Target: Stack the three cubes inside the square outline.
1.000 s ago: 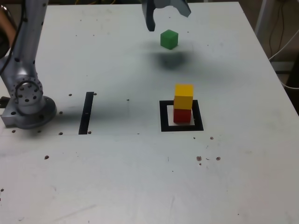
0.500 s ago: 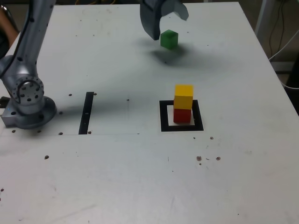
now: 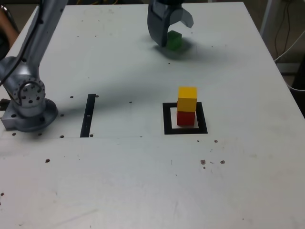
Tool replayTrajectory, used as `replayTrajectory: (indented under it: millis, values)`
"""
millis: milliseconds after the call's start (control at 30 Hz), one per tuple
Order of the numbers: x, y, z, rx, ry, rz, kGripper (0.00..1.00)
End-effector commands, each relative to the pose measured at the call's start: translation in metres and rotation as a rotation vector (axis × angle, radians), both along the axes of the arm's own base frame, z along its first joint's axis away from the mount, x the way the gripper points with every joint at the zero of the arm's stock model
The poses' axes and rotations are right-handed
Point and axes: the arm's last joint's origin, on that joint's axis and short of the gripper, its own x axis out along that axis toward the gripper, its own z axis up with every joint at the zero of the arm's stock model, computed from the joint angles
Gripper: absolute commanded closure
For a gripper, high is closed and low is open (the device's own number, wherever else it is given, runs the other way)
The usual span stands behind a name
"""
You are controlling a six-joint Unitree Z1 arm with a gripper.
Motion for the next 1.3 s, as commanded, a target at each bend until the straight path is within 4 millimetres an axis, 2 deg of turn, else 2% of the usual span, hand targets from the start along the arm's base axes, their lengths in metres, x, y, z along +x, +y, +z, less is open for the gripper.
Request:
replayTrajectory:
  millis: [0, 567, 867, 1267]
  values:
    - [0.000, 0.002, -0.003, -0.002, 0.009, 0.006, 0.09]
    - [0.014, 0.008, -0.009, -0.012, -0.043, -0.012, 0.27]
    - [0.012, 0.010, -0.005, -0.001, -0.049, -0.008, 0.53]
    - [0.009, 0.006, 0.000, 0.010, -0.063, -0.031, 0.78]
